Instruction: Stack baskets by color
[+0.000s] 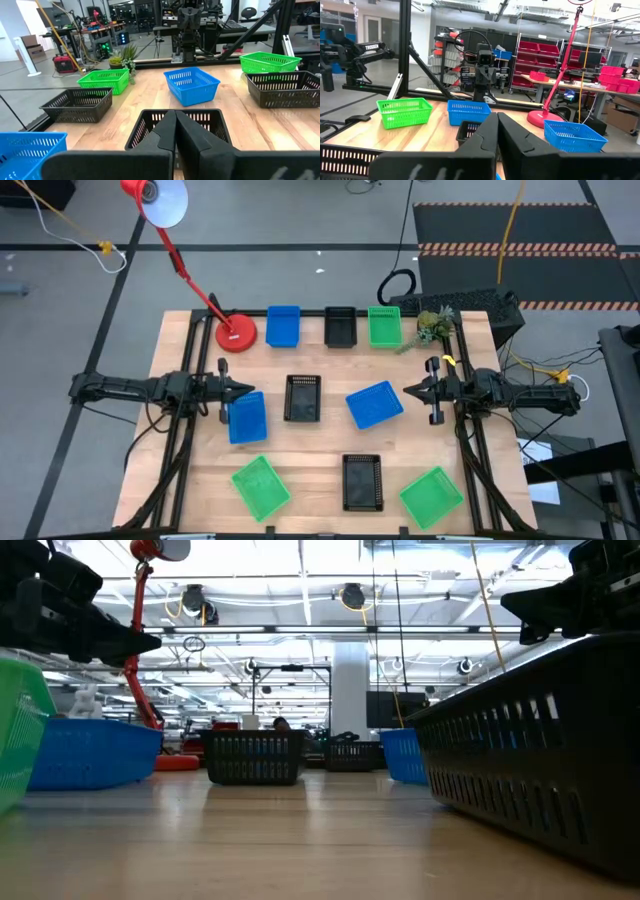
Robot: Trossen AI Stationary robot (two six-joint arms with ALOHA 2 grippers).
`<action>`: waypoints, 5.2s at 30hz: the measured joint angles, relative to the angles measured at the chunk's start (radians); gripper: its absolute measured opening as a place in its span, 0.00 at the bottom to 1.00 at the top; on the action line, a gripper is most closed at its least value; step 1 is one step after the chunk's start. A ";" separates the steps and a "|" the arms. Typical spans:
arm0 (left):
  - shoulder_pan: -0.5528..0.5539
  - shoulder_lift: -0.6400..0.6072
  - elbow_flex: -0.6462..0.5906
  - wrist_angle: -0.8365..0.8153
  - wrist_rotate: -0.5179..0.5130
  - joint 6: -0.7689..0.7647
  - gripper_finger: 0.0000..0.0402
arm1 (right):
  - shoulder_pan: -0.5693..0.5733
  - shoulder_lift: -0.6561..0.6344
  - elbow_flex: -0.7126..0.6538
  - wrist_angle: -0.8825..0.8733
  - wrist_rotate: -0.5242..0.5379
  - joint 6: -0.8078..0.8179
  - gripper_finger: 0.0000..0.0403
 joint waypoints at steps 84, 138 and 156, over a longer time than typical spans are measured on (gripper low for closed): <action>0.000 0.000 0.000 0.006 0.000 0.000 0.02 | 0.000 0.000 0.000 0.000 0.000 0.000 0.00; 0.000 0.658 0.992 -0.364 0.089 0.022 0.02 | 0.000 0.266 0.569 -0.311 0.000 0.294 0.00; 0.000 0.680 0.991 -0.225 0.078 0.044 0.02 | 0.000 0.874 1.468 -0.867 0.000 0.294 0.00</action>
